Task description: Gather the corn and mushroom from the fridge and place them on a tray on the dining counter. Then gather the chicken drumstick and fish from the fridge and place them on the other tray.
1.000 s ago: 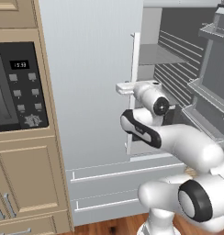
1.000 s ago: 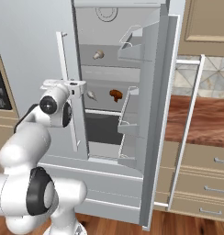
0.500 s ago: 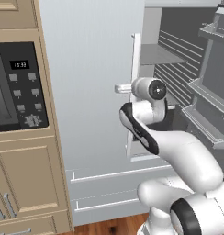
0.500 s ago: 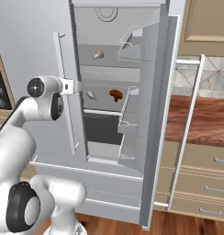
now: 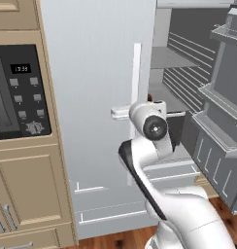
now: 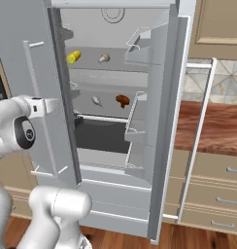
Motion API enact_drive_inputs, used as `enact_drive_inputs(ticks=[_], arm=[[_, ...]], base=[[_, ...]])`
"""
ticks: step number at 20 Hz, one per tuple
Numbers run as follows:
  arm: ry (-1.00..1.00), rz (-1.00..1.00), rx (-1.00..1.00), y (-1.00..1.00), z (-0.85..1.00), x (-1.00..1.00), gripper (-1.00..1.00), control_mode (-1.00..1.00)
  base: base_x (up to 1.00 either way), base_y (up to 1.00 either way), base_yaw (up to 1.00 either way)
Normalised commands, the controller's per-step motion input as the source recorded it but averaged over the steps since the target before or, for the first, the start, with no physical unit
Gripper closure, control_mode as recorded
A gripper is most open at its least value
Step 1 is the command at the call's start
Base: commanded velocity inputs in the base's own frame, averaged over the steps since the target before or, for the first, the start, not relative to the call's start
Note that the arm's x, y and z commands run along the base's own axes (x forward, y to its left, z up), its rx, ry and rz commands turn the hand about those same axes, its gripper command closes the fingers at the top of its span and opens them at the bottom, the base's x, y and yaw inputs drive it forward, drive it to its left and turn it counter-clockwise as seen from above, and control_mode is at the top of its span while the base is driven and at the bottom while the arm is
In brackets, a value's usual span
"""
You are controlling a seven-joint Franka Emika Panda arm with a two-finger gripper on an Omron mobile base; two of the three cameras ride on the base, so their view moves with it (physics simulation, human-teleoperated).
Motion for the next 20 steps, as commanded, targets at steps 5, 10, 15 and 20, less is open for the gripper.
enact_drive_inputs(ticks=[5,10,15,20], arm=[[0.08,-0.18,-0.07,0.66,0.15,-1.0,1.0,-1.0],[-0.03,-0.21,-0.09,0.69,-0.08,-1.0,1.0,-1.0],[-0.04,-0.19,-0.03,0.29,-0.24,-0.42,-1.0,-1.0],[-0.05,-0.18,0.0,0.01,-0.27,-0.26,-1.0,-1.0]], base=[[0.0,0.0,0.0],[0.0,0.0,0.0],[0.0,0.0,0.0],[0.0,0.0,0.0]])
